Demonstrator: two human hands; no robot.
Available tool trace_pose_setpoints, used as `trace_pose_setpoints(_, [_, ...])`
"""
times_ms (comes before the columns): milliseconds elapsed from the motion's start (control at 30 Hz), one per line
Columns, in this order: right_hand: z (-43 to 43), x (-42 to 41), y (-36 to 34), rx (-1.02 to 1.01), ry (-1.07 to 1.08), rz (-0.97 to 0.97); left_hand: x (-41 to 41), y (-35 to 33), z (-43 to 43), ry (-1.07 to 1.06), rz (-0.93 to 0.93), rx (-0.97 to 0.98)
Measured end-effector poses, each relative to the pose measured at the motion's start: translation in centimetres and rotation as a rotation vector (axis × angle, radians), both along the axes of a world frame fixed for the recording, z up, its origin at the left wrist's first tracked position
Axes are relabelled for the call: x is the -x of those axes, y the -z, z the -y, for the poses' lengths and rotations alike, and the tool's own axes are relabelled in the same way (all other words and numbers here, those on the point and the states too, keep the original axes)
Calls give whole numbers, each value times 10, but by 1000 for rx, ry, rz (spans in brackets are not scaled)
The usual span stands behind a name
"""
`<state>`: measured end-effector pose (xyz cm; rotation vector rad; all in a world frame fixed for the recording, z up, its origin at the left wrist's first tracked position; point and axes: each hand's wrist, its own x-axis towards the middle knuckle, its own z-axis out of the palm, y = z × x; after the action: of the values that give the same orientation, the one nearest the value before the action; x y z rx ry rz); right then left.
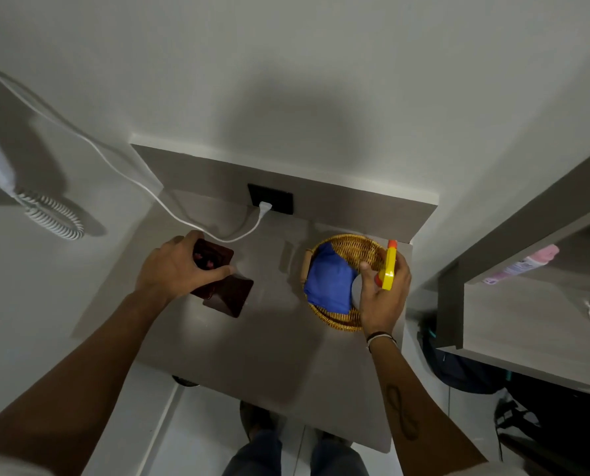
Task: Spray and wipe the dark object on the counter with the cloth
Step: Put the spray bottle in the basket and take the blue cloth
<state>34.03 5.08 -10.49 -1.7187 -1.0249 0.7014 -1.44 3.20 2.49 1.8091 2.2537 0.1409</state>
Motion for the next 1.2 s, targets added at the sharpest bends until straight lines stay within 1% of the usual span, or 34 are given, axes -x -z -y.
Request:
trace_pose_setpoints(67, [15, 5, 1, 59, 58, -18, 0, 1, 1, -2, 6, -1])
trace_pose_setpoints(133, [34, 12, 4, 87, 96, 19, 0, 2, 2, 0, 15, -10])
trace_pose_setpoints(267, [70, 33, 14, 56, 219, 88, 1, 6, 4, -1, 22, -30])
trace_pose_setpoints(300, [77, 40, 15, 47, 234, 91, 1, 6, 4, -3, 23, -31])
trace_pose_setpoints(333, [82, 48, 14, 32, 200, 96, 1, 6, 3, -3, 24, -31])
trace_pose_setpoints(400, [88, 61, 10, -18, -14, 147, 1, 7, 4, -5, 27, -32])
trace_pose_setpoints(433, [84, 66, 11, -56, -152, 229, 1, 7, 4, -5, 27, -30])
trace_pose_setpoints(467, [74, 69, 15, -76, -290, 365, 2, 8, 4, -3, 24, -25])
trace_pose_setpoints(500, [58, 69, 19, -53, -442, 547, 2, 8, 4, 3, 18, -19])
trace_pose_setpoints(533, [41, 69, 19, 12, -569, 717, 3, 9, 4, 12, 9, -10])
trace_pose_setpoints(567, [23, 68, 17, 96, -655, 828, 4, 9, 4, 22, 0, -3])
trace_pose_setpoints(667, [-12, 58, 19, 312, -793, 971, 6, 12, 5, 38, -27, -5])
trace_pose_setpoints(767, [-22, 55, 29, 366, -862, 1070, 7, 17, 8, 69, -34, -21])
trace_pose_setpoints(933, [-25, 62, 37, 406, -904, 1146, 5, 25, 12, 83, -52, -42])
trace_pose_setpoints(1000, [-26, 66, 39, 430, -906, 1121, 4, 26, 12, 73, -62, -35])
trace_pose_setpoints(1100, [-32, 69, 40, 500, -908, 1023, 3, 28, 12, 71, -61, -34])
trace_pose_setpoints(1200, [-43, 67, 42, 579, -987, 992, 4, 29, 12, 75, -66, -31])
